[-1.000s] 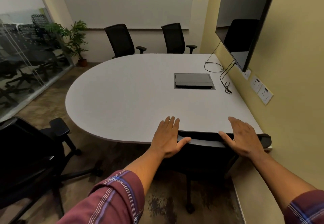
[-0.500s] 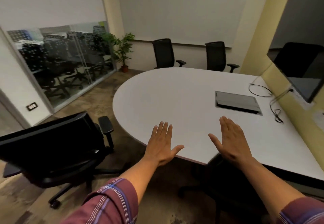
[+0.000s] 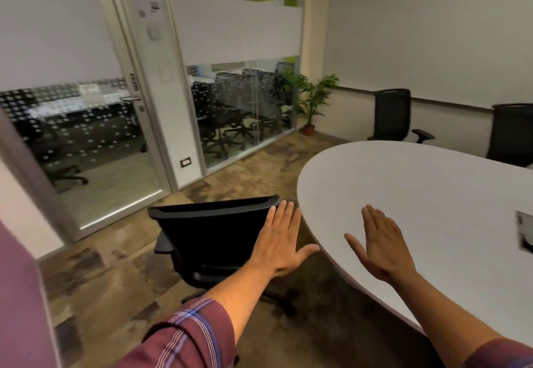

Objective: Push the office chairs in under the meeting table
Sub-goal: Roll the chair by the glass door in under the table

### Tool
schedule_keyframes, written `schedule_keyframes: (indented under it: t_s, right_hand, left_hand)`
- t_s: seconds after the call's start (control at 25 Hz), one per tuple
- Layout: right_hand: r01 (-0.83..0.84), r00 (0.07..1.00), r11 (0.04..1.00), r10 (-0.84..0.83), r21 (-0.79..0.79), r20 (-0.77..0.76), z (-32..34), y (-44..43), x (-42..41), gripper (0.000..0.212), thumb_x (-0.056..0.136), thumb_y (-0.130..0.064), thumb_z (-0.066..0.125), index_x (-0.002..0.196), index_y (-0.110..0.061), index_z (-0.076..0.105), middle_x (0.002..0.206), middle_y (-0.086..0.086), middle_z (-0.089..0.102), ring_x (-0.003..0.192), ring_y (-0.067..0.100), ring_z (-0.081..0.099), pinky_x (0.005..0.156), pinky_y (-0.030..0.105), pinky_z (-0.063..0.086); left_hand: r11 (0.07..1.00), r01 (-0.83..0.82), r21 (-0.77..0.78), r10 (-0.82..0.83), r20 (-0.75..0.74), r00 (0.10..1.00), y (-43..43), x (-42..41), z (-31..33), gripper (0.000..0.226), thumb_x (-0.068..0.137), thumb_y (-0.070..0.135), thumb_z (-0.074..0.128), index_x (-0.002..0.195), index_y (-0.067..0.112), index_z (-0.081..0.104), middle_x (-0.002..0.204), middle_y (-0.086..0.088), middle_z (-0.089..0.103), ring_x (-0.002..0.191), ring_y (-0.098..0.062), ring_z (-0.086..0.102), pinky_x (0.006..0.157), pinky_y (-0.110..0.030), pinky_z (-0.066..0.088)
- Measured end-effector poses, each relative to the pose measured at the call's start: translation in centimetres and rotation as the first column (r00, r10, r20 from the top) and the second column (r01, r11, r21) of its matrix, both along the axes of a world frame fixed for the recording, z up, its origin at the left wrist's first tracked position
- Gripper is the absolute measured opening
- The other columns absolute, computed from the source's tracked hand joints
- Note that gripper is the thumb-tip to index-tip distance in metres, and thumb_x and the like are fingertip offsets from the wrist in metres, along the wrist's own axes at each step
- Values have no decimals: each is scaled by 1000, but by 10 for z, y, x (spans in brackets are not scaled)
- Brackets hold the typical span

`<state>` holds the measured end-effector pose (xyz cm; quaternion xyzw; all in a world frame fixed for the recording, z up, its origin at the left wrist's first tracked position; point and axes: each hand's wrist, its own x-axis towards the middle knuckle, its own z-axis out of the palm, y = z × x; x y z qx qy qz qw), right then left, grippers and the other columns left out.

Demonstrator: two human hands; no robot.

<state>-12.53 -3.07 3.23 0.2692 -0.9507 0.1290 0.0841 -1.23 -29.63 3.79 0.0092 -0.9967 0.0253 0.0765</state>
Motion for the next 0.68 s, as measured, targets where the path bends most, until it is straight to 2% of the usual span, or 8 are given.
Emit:
schedule_keyframes:
  t_s: [0.28, 0.4, 0.52, 0.68]
  right_hand:
    - [-188, 982, 982, 188, 20, -5, 0, -155, 1, 103, 98, -86, 2, 171, -15, 18, 180, 11, 17, 165, 32, 16, 133, 50, 11]
    - [-260, 965, 965, 261, 30, -30, 0, -204, 1, 102, 100, -85, 4, 171, -13, 18, 179, 11, 19, 164, 31, 17, 132, 48, 13]
    - [-311, 948, 949, 314, 56, -52, 3, -245, 0, 102, 100, -84, 4, 171, -12, 17, 179, 12, 18, 165, 30, 15, 133, 46, 12]
    - [-372, 925, 923, 377, 100, -48, 3, -290, -10, 106, 98, -85, -3, 172, -10, 12, 180, 12, 12, 166, 28, 8, 134, 43, 3]
  left_hand:
    - [970, -244, -7, 244, -32, 969, -142, 51, 2, 114, 94, 90, -6, 172, 8, 4, 181, -19, 2, 168, -33, -7, 136, -55, -2]
    - [940, -340, 6, 340, -43, 939, -184, 65, 3, 115, 93, 91, -7, 173, 9, 3, 181, -18, 2, 168, -33, -8, 136, -55, -2]
    - [908, -418, 27, 419, -38, 907, -217, 73, 4, 116, 90, 91, -11, 173, 10, 1, 181, -18, 0, 168, -32, -10, 136, -55, -3]
    - [873, -486, 27, 487, -1, 874, -256, 74, 2, 117, 88, 91, -15, 173, 12, -2, 181, -16, -4, 167, -30, -12, 136, -52, -7]
